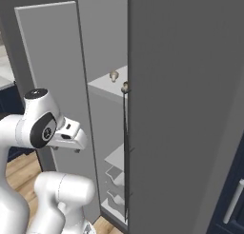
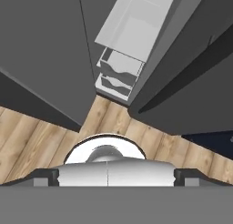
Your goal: Take the mushroom, corn, and mushroom from the freezer and place them in the bowl on the counter.
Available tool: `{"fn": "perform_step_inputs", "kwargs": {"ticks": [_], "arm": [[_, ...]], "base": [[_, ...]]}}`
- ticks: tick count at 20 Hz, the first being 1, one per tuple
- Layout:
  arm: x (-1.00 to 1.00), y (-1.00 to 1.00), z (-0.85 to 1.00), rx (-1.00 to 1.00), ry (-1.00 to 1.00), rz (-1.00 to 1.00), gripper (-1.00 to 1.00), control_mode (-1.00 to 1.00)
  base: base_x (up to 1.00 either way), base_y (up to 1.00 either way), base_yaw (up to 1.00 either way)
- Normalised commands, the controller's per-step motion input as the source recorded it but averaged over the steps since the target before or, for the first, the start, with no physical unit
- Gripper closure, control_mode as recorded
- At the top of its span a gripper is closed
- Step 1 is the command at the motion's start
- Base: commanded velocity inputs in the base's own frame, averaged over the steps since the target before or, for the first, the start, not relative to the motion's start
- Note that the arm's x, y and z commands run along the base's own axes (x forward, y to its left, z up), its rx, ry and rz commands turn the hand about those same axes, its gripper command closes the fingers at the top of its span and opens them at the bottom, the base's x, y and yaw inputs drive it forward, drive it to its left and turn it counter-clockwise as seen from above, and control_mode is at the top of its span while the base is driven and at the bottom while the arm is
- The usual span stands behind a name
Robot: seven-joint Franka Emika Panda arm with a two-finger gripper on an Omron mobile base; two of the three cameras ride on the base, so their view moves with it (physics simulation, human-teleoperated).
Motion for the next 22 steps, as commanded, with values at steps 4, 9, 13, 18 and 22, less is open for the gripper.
{"fn": "perform_step_inputs", "kwargs": {"ticks": [4, 9, 13, 18, 22], "arm": [[-0.02, -0.01, 0.06, 0.00, -0.05, -0.02, -1.00, -1.00], [0.16, -0.03, 0.32, 0.00, -0.07, -0.30, -1.00, -1.00], [0.54, 0.00, 0.29, 0.06, -0.14, -0.40, -1.00, -1.00], [0.57, -0.02, 0.24, 0.12, -0.12, -0.12, -1.00, -1.00], [0.64, -0.14, 0.33, 0.03, -0.01, -0.02, -1.00, -1.00]], "base": [[0.00, 0.00, 0.00], [0.00, 0.00, 0.00], [0.00, 0.00, 0.00], [0.00, 0.00, 0.00], [0.00, 0.00, 0.00]]}}
